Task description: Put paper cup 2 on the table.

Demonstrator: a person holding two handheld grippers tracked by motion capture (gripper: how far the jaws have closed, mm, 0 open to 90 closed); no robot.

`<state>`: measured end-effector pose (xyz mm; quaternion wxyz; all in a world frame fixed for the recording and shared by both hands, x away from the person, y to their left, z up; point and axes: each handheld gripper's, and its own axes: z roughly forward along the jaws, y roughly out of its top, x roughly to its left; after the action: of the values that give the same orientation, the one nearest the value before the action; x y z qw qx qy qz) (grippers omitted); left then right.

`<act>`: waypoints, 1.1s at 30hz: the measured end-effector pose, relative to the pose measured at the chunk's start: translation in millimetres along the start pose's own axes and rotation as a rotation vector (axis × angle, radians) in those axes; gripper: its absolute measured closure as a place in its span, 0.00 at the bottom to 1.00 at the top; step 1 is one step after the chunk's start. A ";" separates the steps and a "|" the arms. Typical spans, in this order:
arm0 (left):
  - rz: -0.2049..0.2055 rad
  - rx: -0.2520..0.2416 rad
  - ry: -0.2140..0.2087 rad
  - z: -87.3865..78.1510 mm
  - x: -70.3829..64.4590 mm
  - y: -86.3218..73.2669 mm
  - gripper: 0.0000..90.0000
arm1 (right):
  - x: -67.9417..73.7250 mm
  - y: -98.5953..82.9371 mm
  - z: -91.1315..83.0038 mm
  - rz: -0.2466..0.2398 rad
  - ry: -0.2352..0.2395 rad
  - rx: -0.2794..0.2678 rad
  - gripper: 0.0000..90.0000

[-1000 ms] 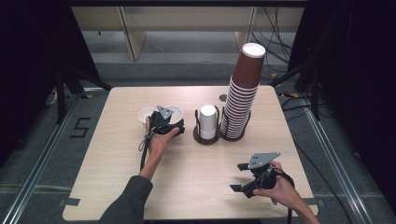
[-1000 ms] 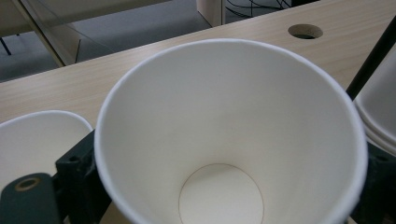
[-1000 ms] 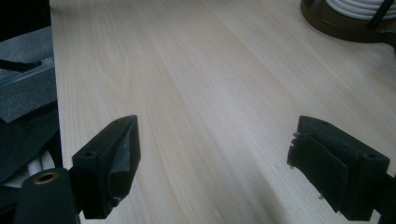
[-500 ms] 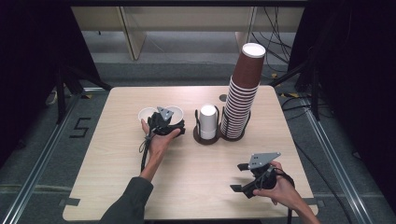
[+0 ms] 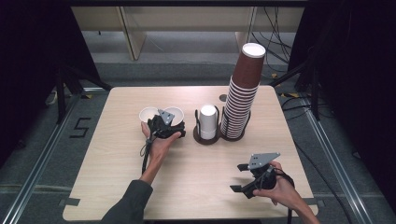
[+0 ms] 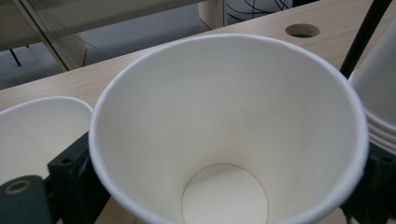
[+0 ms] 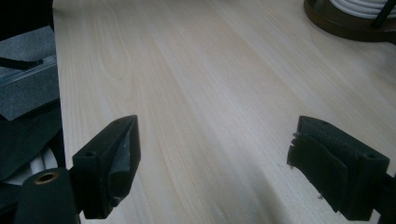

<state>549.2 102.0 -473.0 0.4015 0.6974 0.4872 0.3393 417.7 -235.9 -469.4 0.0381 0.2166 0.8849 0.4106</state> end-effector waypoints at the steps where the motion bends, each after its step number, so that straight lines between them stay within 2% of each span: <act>1: 0.002 -0.002 -0.001 -0.1 -0.3 -0.2 0.09 | 0.4 0.1 0.3 0.004 0.008 0.000 0.18; 7: 0.030 -0.001 0.005 -0.3 -2.8 -2.5 0.08 | 0.5 0.0 0.4 0.003 0.009 0.002 0.18; 14: 0.019 -0.015 0.011 -2.4 -5.6 -4.7 0.09 | 0.5 0.1 0.7 -0.002 0.011 0.007 0.18; 20: 0.050 -0.012 0.005 -2.6 -8.3 -6.6 0.09 | 0.1 0.0 0.7 -0.005 0.009 0.008 0.18; 25: 0.049 -0.017 0.000 -4.3 -8.6 -5.9 0.09 | 1.6 -0.5 1.2 0.015 0.014 0.010 0.18; 27: 0.051 -0.014 -0.002 -5.0 -9.4 -5.8 0.09 | -0.2 -0.2 1.5 -0.006 0.011 0.008 0.18; 33: 0.034 -0.015 0.001 -5.6 -8.9 -9.1 0.10 | 1.6 -0.7 2.4 0.014 0.017 0.014 0.18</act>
<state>538.0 96.7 -479.3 0.4006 0.7023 0.4728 0.3504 416.5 -233.9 -471.3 0.0264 0.2194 0.8865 0.4066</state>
